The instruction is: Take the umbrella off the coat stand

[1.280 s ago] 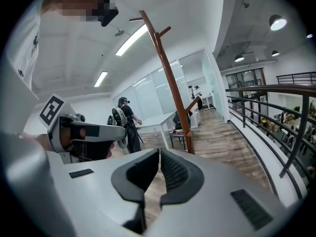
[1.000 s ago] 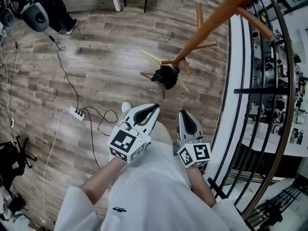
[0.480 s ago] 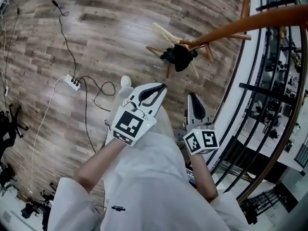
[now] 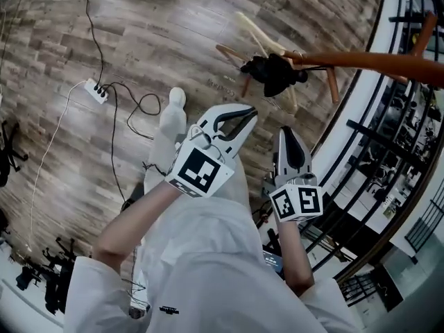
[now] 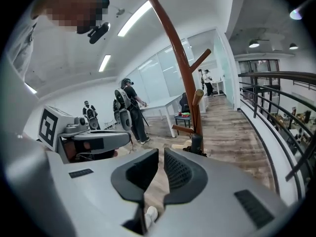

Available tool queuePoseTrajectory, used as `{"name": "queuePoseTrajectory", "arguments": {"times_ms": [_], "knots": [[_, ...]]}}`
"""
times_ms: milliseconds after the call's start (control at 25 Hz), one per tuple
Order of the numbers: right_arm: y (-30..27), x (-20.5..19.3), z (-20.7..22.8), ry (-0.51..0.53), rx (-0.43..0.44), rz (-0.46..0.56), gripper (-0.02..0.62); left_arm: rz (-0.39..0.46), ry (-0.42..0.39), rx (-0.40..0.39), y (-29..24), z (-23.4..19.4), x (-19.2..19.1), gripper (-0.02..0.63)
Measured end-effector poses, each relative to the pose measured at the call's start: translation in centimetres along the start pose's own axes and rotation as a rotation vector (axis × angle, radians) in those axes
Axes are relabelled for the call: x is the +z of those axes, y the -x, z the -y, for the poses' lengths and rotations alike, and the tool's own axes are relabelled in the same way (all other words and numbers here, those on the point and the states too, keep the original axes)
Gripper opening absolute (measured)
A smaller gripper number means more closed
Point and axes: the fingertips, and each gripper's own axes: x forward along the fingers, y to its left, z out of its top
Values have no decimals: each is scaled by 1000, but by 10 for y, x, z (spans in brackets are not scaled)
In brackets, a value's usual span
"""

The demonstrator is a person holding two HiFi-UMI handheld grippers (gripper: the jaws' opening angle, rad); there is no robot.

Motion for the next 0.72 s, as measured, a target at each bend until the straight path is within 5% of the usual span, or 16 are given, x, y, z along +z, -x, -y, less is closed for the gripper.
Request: {"name": "queuePoseTrajectory", "arguments": {"times_ms": [600, 720], "knots": [[-57, -38, 36, 11, -28, -73, 37, -29, -62, -53, -67, -39, -58, 32], [-67, -46, 44, 9, -30, -86, 37, -41, -80, -79, -82, -40, -69, 109]]}}
